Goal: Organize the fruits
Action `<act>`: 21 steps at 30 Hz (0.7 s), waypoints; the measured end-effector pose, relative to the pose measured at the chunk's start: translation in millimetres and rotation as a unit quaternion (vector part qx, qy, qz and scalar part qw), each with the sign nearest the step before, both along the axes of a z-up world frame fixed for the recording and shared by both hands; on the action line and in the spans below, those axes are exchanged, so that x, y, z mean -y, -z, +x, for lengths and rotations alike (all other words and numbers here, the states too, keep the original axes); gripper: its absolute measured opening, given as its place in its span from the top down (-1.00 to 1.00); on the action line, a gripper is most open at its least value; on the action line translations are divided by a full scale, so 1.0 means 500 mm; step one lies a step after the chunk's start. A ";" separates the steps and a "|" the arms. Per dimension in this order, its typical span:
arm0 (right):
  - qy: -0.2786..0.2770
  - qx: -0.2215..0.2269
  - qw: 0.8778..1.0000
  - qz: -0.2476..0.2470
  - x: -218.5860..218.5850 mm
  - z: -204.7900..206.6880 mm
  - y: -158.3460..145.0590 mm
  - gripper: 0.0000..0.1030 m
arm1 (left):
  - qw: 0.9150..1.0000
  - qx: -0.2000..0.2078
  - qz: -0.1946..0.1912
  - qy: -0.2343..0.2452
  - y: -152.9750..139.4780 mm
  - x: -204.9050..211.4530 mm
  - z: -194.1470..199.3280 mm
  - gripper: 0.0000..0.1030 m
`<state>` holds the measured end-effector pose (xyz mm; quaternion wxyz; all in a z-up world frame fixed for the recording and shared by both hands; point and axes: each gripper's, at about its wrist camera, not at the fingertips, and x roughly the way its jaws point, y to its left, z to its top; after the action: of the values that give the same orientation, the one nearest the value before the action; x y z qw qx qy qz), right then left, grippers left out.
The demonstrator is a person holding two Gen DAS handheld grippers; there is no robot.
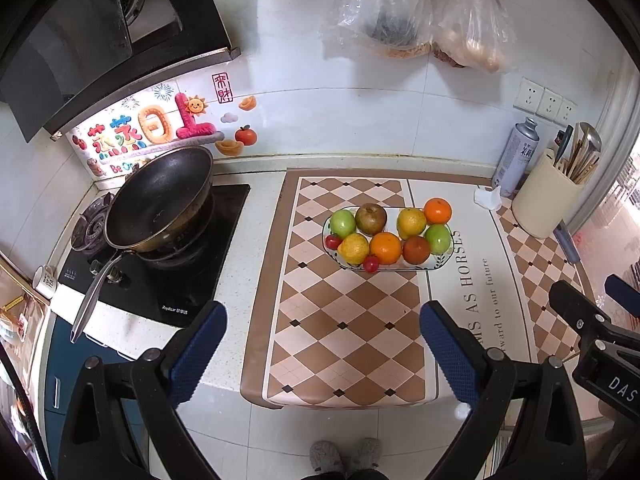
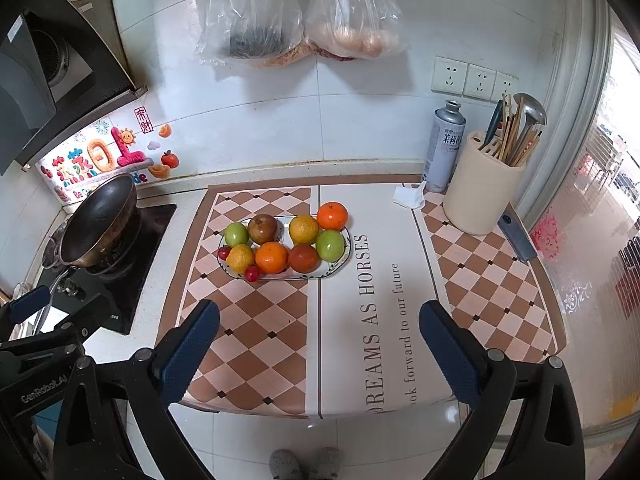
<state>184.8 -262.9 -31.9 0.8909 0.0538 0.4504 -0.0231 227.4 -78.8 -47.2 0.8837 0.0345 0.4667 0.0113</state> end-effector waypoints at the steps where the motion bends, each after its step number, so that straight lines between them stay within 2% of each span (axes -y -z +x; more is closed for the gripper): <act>1: 0.000 0.000 1.000 0.000 0.000 -0.002 0.000 -0.98 | 1.000 0.000 0.001 0.000 0.001 -0.003 0.000 -0.99; 21: 0.000 0.001 1.000 -0.002 0.004 -0.003 -0.003 -0.98 | 1.000 0.006 -0.001 -0.004 -0.004 0.000 -0.005 -1.00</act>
<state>183.1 -264.6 -30.4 0.8913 0.0518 0.4499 -0.0236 225.1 -78.6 -45.0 0.8864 0.0315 0.4616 0.0140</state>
